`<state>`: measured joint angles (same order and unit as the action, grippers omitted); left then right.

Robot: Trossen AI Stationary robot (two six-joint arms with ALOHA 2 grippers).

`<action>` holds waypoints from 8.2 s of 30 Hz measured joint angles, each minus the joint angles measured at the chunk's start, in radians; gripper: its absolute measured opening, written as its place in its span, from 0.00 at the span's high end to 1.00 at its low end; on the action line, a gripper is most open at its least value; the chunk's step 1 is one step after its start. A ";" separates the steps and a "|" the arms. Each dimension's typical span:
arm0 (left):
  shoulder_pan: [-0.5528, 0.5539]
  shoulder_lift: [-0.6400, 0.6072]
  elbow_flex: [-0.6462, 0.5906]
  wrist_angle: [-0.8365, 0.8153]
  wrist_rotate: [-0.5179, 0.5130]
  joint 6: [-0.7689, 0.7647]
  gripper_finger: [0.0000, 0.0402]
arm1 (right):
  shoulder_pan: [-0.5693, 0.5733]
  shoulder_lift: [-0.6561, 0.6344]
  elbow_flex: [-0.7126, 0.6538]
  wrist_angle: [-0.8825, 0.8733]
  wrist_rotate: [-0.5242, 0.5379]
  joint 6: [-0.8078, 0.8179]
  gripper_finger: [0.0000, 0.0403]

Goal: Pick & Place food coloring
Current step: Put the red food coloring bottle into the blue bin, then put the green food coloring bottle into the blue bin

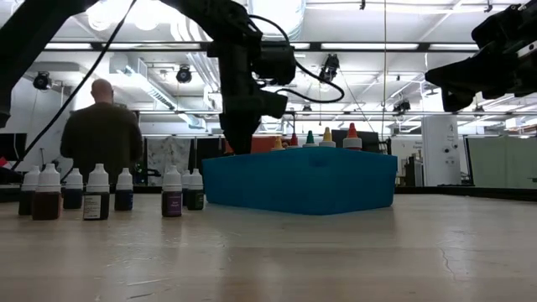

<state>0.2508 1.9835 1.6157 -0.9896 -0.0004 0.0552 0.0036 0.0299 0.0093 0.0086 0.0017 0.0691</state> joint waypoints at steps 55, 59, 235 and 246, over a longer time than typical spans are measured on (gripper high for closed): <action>0.019 0.036 -0.079 0.149 0.005 -0.064 0.89 | 0.000 0.002 0.000 0.000 0.000 0.000 0.98; 0.019 0.036 -0.079 0.155 0.005 -0.064 0.87 | 0.000 0.002 0.000 0.000 0.000 0.001 0.98; -0.161 -0.201 -0.391 0.102 0.045 -0.522 0.65 | 0.000 0.006 0.000 0.000 0.000 0.001 0.98; -0.159 -0.196 -0.391 0.107 0.045 -0.501 0.65 | 0.000 0.006 0.000 0.000 0.000 -0.001 0.98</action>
<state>0.0917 1.7879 1.2243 -0.8824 0.0445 -0.4458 0.0036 0.0364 0.0093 0.0086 0.0017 0.0685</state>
